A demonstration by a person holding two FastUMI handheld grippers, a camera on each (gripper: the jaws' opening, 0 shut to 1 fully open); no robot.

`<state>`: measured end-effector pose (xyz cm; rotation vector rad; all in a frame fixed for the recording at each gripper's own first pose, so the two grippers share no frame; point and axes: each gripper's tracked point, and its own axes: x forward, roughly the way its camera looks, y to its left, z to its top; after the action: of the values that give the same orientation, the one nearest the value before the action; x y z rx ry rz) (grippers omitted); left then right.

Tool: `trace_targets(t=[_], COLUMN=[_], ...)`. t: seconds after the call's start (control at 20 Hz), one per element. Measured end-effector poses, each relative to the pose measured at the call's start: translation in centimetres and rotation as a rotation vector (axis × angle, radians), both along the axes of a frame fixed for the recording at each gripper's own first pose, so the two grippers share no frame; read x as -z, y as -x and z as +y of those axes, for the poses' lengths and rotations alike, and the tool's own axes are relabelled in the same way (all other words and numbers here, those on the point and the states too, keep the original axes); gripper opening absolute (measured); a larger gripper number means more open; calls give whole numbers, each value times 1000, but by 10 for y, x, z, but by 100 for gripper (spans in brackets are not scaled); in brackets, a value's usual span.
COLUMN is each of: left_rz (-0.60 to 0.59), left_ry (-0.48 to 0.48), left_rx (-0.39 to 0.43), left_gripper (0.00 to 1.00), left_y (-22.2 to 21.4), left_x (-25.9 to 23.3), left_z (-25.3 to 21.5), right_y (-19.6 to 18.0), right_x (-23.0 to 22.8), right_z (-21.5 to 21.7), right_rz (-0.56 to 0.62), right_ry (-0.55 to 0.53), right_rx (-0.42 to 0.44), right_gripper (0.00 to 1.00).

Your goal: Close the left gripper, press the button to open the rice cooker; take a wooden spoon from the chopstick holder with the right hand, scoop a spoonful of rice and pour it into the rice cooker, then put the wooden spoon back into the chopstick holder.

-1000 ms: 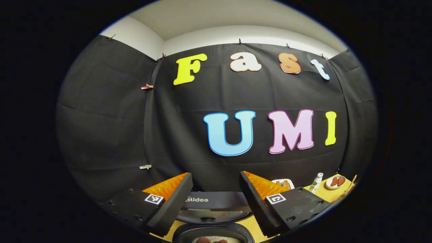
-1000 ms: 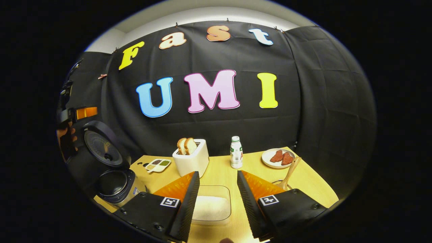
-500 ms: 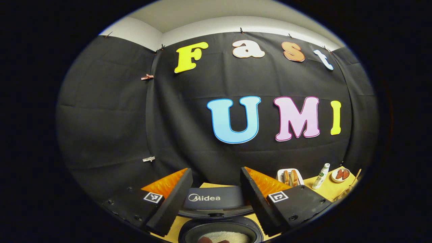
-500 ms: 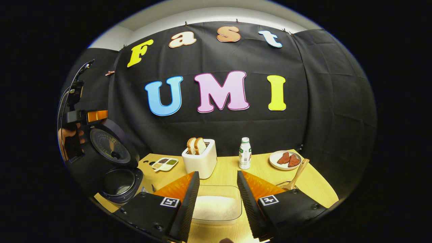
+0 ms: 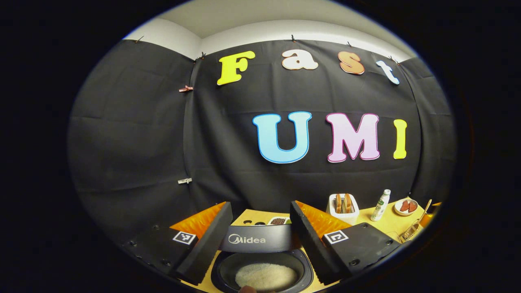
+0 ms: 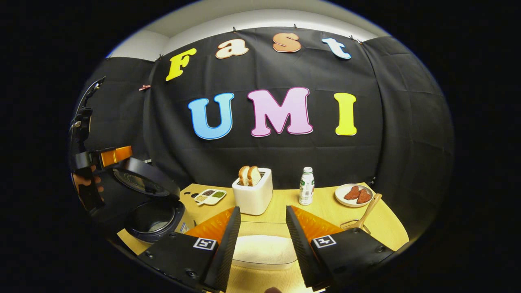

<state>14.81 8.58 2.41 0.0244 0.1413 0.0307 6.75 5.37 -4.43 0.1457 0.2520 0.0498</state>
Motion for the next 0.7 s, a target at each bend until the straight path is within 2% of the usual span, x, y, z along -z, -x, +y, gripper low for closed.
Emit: trace_targets(t=[0.25,0.45,0.7], left_rz=[78,153,158], left_ry=[12,32,30], left_rx=[-24,-51,-77], left_gripper=[99,99,99], left_y=[41,62,72], left_x=[46,99,124], left_z=[-3,-1,-2], right_y=[7,10,10], right_x=[9,7,14], right_z=[10,9,9], right_rz=[18,6,21], right_ry=[12,18,21], right_rx=[-54,-66,-76], right_gripper=[71,71,71])
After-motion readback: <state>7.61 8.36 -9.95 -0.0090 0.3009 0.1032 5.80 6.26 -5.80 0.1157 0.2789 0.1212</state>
